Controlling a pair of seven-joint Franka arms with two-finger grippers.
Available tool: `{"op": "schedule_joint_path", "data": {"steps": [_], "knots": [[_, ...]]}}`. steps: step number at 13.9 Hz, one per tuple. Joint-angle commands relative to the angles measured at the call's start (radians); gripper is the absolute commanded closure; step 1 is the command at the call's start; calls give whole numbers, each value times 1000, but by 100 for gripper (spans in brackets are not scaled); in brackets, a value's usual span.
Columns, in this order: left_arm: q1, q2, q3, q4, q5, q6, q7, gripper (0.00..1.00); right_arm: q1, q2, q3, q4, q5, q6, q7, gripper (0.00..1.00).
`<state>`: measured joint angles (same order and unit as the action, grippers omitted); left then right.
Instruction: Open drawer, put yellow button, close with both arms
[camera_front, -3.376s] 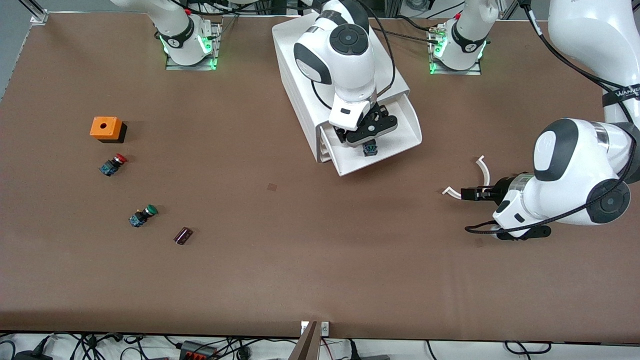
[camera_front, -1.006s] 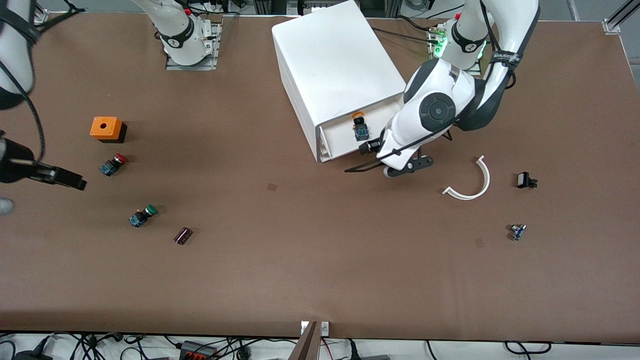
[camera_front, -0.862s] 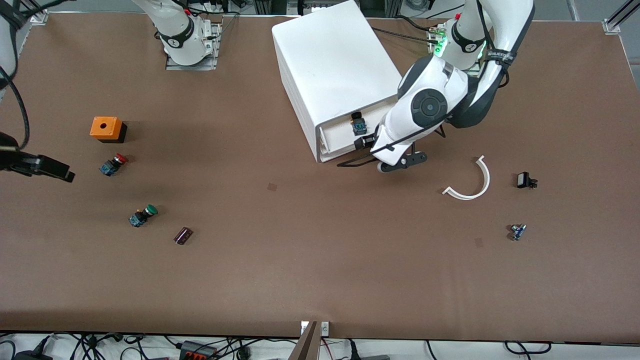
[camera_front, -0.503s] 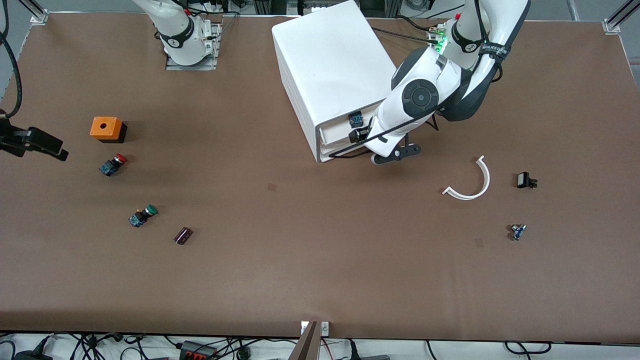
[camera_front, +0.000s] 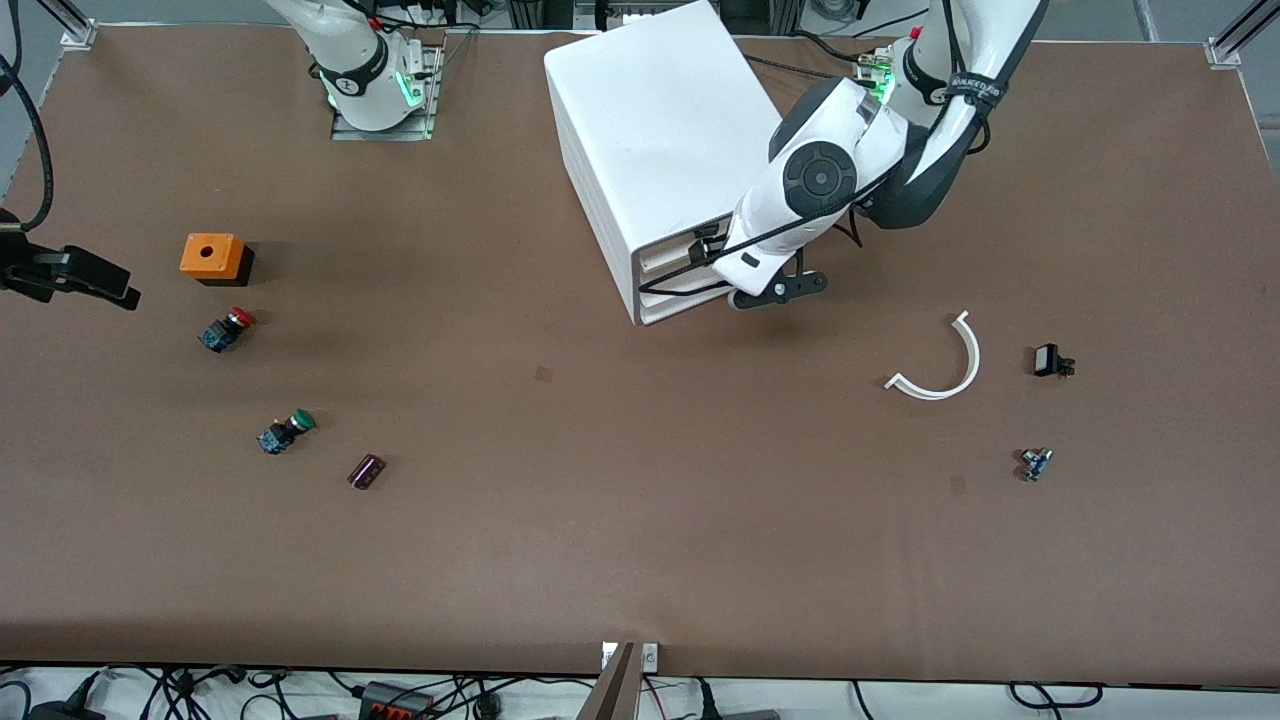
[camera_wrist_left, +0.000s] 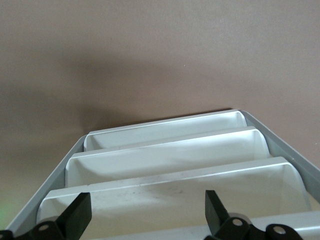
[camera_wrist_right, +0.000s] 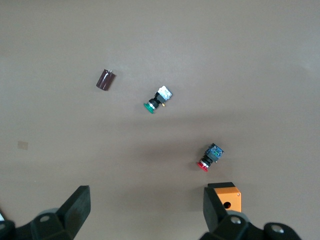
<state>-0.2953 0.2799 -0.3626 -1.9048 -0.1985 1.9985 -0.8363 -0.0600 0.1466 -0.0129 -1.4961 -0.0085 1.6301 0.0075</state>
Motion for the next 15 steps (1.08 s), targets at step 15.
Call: {"op": "schedule_joint_path", "data": {"steps": [15], "knots": [[341,-4,-12,318,218,-331,507,0,-6,-127,18,-158,-15,4,-47,0]]}}
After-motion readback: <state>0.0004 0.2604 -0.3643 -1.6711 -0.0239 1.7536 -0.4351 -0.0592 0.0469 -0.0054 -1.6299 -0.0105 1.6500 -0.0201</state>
